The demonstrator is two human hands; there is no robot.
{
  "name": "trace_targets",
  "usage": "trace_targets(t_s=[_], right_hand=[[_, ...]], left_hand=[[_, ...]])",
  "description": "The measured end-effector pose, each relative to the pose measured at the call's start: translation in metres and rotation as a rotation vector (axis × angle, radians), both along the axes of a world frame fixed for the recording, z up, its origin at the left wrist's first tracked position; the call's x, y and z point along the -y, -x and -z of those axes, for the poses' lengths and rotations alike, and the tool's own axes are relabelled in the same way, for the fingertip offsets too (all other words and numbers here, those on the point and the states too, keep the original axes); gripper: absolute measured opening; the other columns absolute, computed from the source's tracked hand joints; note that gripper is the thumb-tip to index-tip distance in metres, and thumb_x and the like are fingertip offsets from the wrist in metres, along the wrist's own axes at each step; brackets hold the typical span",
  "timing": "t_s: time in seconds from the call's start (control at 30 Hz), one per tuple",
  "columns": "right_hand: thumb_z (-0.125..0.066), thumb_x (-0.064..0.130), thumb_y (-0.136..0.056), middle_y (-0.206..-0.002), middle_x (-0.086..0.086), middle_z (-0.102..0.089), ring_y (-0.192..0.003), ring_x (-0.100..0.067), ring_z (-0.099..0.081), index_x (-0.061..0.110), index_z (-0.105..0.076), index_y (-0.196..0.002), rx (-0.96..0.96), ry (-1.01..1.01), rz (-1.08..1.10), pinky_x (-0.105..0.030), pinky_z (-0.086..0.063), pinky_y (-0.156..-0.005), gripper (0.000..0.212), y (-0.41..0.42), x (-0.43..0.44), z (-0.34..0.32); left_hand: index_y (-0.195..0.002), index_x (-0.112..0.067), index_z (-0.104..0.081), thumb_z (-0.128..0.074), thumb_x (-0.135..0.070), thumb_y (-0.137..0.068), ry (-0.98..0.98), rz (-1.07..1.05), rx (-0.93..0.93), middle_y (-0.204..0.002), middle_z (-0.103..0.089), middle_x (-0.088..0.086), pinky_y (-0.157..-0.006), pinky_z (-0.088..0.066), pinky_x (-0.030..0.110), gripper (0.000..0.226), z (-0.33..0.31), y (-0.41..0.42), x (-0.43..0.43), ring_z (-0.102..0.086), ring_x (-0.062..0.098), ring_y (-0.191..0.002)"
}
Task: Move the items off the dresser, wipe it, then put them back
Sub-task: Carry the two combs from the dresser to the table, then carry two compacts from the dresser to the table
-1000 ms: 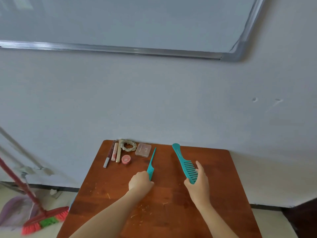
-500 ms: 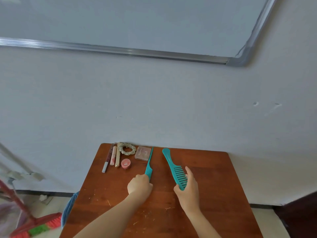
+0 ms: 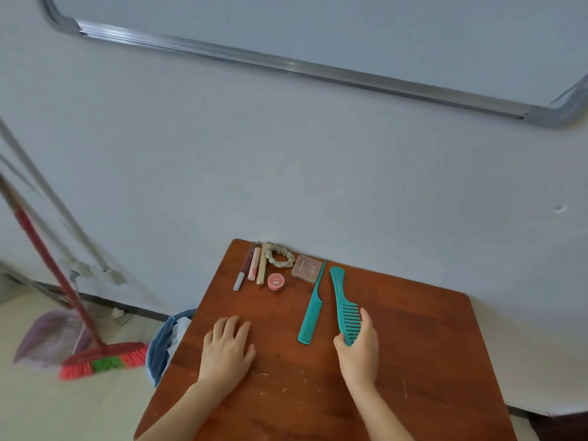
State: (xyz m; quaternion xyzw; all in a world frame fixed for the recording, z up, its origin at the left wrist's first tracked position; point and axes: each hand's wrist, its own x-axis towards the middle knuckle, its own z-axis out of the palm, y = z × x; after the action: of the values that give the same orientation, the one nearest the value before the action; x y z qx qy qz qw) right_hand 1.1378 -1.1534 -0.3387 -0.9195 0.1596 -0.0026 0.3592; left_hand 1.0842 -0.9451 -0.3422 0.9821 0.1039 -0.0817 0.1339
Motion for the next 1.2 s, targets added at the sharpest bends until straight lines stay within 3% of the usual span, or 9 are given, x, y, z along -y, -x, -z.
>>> trace_targets(t_s=[0.17,0.3,0.43,0.67,0.77,0.9,1.03,1.13,1.2], right_hand=[[-0.061,0.033,-0.085,-0.132,-0.003,-0.048,-0.121,-0.018,-0.048,0.019,-0.025,-0.141,-0.067,0.191,-0.062,-0.031,-0.047,-0.092,0.069,-0.002,-0.023,0.003],[-0.059,0.037,-0.086,-0.134,-0.003,-0.046,-0.118,-0.018,-0.046,0.019,-0.023,-0.142,-0.098,0.313,-0.096,-0.028,-0.047,-0.088,0.069,-0.003,-0.030,0.006],[-0.055,0.041,-0.087,-0.135,-0.002,-0.045,-0.116,-0.015,-0.045,0.020,-0.020,-0.142,-0.100,0.414,-0.154,-0.024,-0.046,-0.087,0.068,0.000,-0.031,0.008],[-0.052,0.046,-0.088,-0.140,-0.002,-0.039,-0.124,-0.017,-0.039,0.021,-0.024,-0.140,-0.087,0.451,-0.240,-0.028,-0.042,-0.096,0.064,0.006,-0.020,0.006],[-0.051,0.045,-0.088,-0.142,-0.002,-0.037,-0.129,-0.019,-0.034,0.022,-0.031,-0.138,-0.061,0.443,-0.243,-0.032,-0.038,-0.102,0.058,0.013,-0.002,-0.001],[-0.046,0.045,-0.091,-0.146,-0.003,-0.033,-0.134,-0.020,-0.027,0.023,-0.036,-0.136,-0.089,0.471,-0.146,-0.033,-0.031,-0.106,0.052,0.027,0.027,-0.013],[-0.045,0.043,-0.091,-0.142,-0.002,-0.038,-0.132,-0.020,-0.029,0.021,-0.042,-0.133,-0.144,0.435,0.037,-0.034,-0.030,-0.105,0.048,0.077,0.051,-0.015],[-0.044,0.045,-0.092,-0.142,0.000,-0.039,-0.132,-0.018,-0.029,0.023,-0.041,-0.134,-0.197,0.467,0.199,-0.033,-0.030,-0.105,0.048,0.129,0.057,-0.017],[-0.047,0.041,-0.091,-0.140,-0.003,-0.042,-0.130,-0.022,-0.033,0.020,-0.044,-0.133,-0.243,0.452,0.313,-0.035,-0.033,-0.103,0.047,0.170,0.059,-0.017]], left_hand=[[-0.146,-0.027,-0.021,-0.027,-0.048,-0.096,-0.044,0.014,-0.080,-0.154,-0.017,0.000,-0.116,-0.013,0.039,0.054,0.005,0.003,-0.007,-0.010,0.022,-0.143],[-0.116,-0.031,-0.064,-0.029,-0.051,-0.084,-0.087,0.019,-0.115,-0.122,-0.063,-0.003,-0.092,-0.048,0.040,0.051,0.012,0.007,-0.015,-0.058,0.022,-0.116],[-0.101,-0.031,-0.071,-0.021,-0.049,-0.088,-0.103,0.033,-0.056,-0.104,-0.070,-0.005,-0.077,-0.055,0.036,0.054,0.018,0.009,-0.020,-0.068,0.019,-0.097],[-0.101,-0.029,-0.071,-0.023,-0.051,-0.085,-0.110,0.060,-0.104,-0.106,-0.070,-0.002,-0.078,-0.055,0.038,0.056,0.012,0.010,-0.020,-0.066,0.021,-0.101],[-0.135,-0.029,-0.044,-0.025,-0.047,-0.094,-0.025,0.062,-0.122,-0.144,-0.040,0.001,-0.109,-0.032,0.044,0.049,-0.001,0.008,-0.012,-0.033,0.023,-0.136],[-0.146,-0.030,-0.016,-0.025,-0.049,-0.096,0.074,0.221,-0.041,-0.155,-0.012,-0.005,-0.117,-0.008,0.038,0.054,-0.010,-0.017,0.016,-0.003,0.019,-0.144],[-0.143,-0.025,-0.025,-0.030,-0.045,-0.096,0.099,0.545,-0.045,-0.152,-0.021,-0.001,-0.116,-0.015,0.038,0.051,-0.016,-0.029,0.055,-0.012,0.021,-0.142],[-0.127,-0.021,-0.052,-0.032,-0.045,-0.090,0.090,0.805,0.079,-0.135,-0.050,0.007,-0.100,-0.041,0.041,0.048,-0.020,-0.033,0.084,-0.045,0.026,-0.127],[-0.132,-0.020,-0.047,-0.032,-0.044,-0.092,0.142,0.956,0.096,-0.140,-0.045,0.006,-0.105,-0.035,0.042,0.049,-0.020,-0.025,0.107,-0.038,0.027,-0.132]])
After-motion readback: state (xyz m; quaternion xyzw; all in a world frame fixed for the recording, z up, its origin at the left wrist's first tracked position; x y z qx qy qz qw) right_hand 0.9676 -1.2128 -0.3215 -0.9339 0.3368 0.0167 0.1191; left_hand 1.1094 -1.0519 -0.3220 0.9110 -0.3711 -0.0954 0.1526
